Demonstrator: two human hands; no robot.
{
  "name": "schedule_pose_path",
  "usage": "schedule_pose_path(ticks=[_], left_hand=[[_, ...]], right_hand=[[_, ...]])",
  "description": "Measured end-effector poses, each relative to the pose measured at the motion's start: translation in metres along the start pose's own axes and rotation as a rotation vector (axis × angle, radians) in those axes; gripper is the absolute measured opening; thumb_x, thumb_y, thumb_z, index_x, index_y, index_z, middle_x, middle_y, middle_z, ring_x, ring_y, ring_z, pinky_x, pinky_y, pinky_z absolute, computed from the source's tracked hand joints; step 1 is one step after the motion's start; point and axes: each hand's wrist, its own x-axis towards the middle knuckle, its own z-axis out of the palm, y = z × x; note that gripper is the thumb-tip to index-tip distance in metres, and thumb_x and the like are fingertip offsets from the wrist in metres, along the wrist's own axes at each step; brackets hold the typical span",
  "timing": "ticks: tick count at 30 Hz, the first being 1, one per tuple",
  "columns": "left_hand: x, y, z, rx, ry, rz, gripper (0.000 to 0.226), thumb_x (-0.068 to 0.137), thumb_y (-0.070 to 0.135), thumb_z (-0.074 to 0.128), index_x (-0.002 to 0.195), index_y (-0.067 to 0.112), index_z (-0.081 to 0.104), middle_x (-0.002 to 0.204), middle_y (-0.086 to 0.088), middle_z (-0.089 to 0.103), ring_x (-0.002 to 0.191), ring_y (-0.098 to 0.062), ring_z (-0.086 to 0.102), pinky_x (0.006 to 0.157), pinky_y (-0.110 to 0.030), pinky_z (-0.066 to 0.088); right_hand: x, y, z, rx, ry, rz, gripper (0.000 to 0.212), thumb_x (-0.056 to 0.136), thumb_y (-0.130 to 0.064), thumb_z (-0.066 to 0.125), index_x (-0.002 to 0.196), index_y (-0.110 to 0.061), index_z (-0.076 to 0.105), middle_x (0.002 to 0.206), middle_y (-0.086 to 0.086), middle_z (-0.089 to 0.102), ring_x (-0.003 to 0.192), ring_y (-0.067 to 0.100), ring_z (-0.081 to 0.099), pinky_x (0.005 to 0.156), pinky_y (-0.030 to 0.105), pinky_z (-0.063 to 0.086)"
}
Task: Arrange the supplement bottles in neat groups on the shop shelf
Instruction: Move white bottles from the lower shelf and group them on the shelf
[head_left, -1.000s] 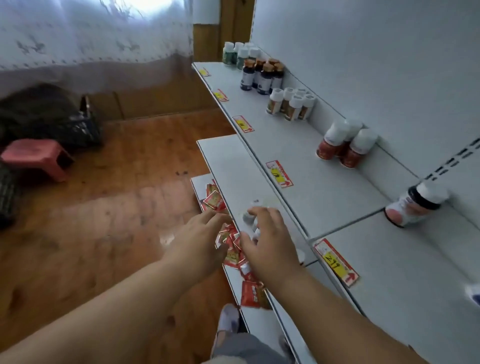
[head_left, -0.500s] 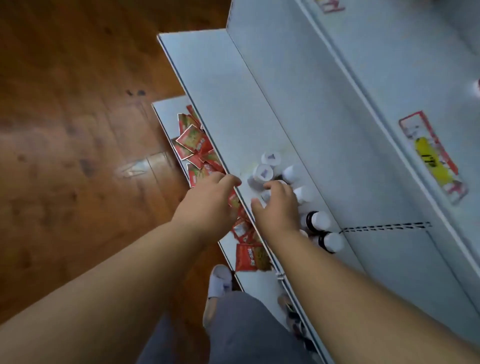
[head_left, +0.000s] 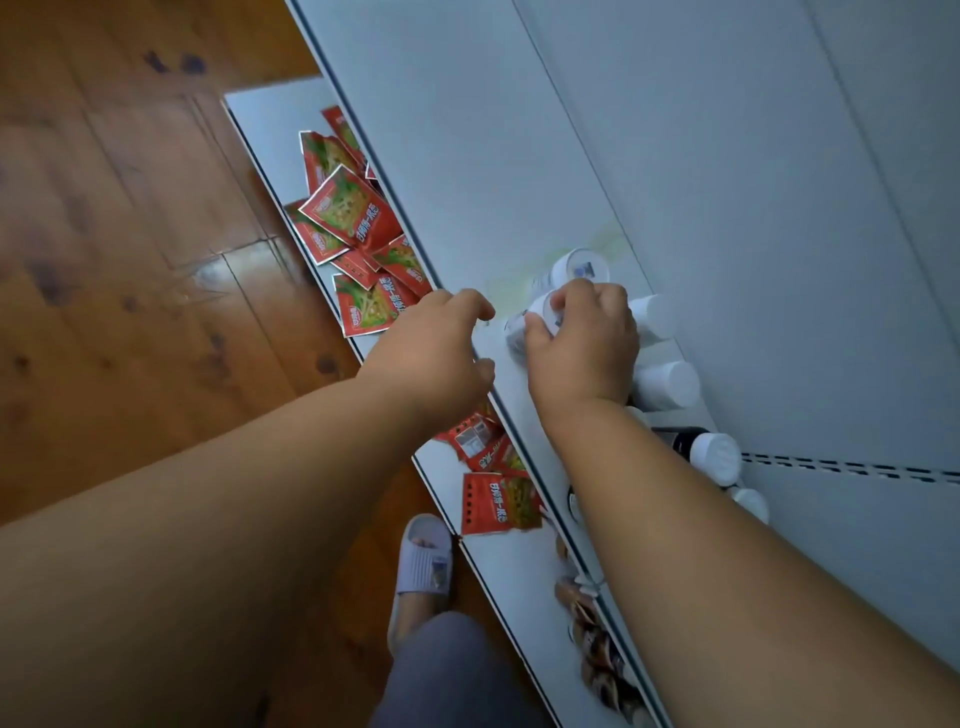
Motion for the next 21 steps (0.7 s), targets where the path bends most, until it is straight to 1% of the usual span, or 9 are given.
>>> schedule_pose_path(ticks=[2, 4, 7, 9, 11, 14, 18, 19, 21], left_hand=[[0.000, 0.001, -0.005, -0.141, 0.024, -0.075, 0.041, 0.095, 0.015, 0.056, 0.134, 0.026, 0.052, 0.127, 0.001, 0.057, 0.101, -0.018, 0.062, 0.083, -0.039, 0.058], [-0.007, 0.002, -0.017, -0.395, 0.088, -0.235, 0.034, 0.099, 0.011, 0.048, 0.127, 0.026, 0.058, 0.117, 0.002, 0.061, 0.090, -0.017, 0.064, 0.074, -0.039, 0.060], [-0.031, -0.003, -0.050, -0.637, 0.162, -0.479, 0.021, 0.099, 0.016, 0.049, 0.108, 0.027, 0.065, 0.106, -0.002, 0.065, 0.090, -0.022, 0.067, 0.078, -0.043, 0.061], [-0.061, -0.005, -0.081, -0.854, 0.098, -0.624, 0.018, 0.095, 0.020, 0.056, 0.107, 0.020, 0.069, 0.106, -0.008, 0.070, 0.089, -0.028, 0.070, 0.076, -0.046, 0.062], [-0.100, -0.001, -0.117, -1.094, -0.071, -0.705, 0.022, 0.096, 0.023, 0.057, 0.108, 0.011, 0.070, 0.100, -0.012, 0.071, 0.082, -0.027, 0.069, 0.067, -0.041, 0.062], [-0.153, 0.007, -0.169, -1.282, -0.226, -0.700, 0.031, 0.102, 0.027, 0.047, 0.112, 0.005, 0.066, 0.099, -0.015, 0.072, 0.084, -0.027, 0.071, 0.069, -0.038, 0.062], [-0.200, 0.013, -0.229, -1.324, -0.287, -0.496, 0.043, 0.094, 0.021, 0.055, 0.130, -0.002, 0.056, 0.108, -0.017, 0.070, 0.090, -0.027, 0.070, 0.083, -0.041, 0.058], [-0.209, 0.019, -0.241, -1.327, -0.277, -0.428, 0.047, 0.089, 0.019, 0.060, 0.130, -0.003, 0.055, 0.110, -0.018, 0.068, 0.092, -0.028, 0.069, 0.085, -0.042, 0.056], [-0.226, 0.035, -0.262, -1.333, -0.240, -0.304, 0.036, 0.081, 0.015, 0.063, 0.114, 0.002, 0.060, 0.104, -0.017, 0.066, 0.088, -0.027, 0.068, 0.080, -0.041, 0.057]], right_hand=[[-0.008, -0.003, -0.009, 0.112, 0.011, 0.012, 0.018, 0.086, -0.027, 0.070, 0.098, -0.016, 0.062, 0.113, 0.004, 0.052, 0.101, 0.026, 0.055, 0.091, 0.038, 0.048], [-0.022, -0.016, -0.027, 0.289, -0.009, 0.042, 0.015, 0.086, -0.027, 0.071, 0.094, -0.020, 0.061, 0.108, -0.004, 0.050, 0.095, 0.017, 0.056, 0.085, 0.025, 0.045], [-0.051, -0.049, -0.067, 0.513, -0.123, 0.042, 0.019, 0.083, -0.026, 0.075, 0.090, -0.030, 0.058, 0.106, -0.007, 0.054, 0.085, 0.005, 0.055, 0.077, 0.015, 0.045], [-0.074, -0.074, -0.094, 0.636, -0.245, 0.019, 0.023, 0.081, -0.026, 0.077, 0.090, -0.034, 0.058, 0.105, -0.005, 0.061, 0.087, 0.003, 0.059, 0.078, 0.016, 0.050], [-0.095, -0.100, -0.117, 0.770, -0.357, 0.017, 0.022, 0.079, -0.026, 0.077, 0.091, -0.034, 0.061, 0.103, -0.002, 0.066, 0.088, 0.006, 0.064, 0.083, 0.027, 0.056], [-0.116, -0.132, -0.150, 0.926, -0.432, 0.014, 0.018, 0.079, -0.024, 0.074, 0.091, -0.033, 0.063, 0.099, -0.001, 0.071, 0.094, 0.015, 0.069, 0.087, 0.041, 0.058], [-0.137, -0.168, -0.197, 1.003, -0.392, -0.025, 0.012, 0.089, -0.019, 0.065, 0.096, -0.030, 0.065, 0.096, -0.005, 0.070, 0.090, 0.009, 0.067, 0.079, 0.036, 0.058], [-0.144, -0.175, -0.210, 0.986, -0.369, -0.041, 0.012, 0.090, -0.025, 0.063, 0.101, -0.030, 0.066, 0.097, -0.009, 0.069, 0.090, 0.007, 0.066, 0.078, 0.036, 0.058], [-0.157, -0.187, -0.234, 0.972, -0.350, -0.068, 0.020, 0.093, -0.033, 0.061, 0.113, -0.032, 0.064, 0.100, -0.012, 0.068, 0.094, 0.006, 0.064, 0.082, 0.037, 0.058]])
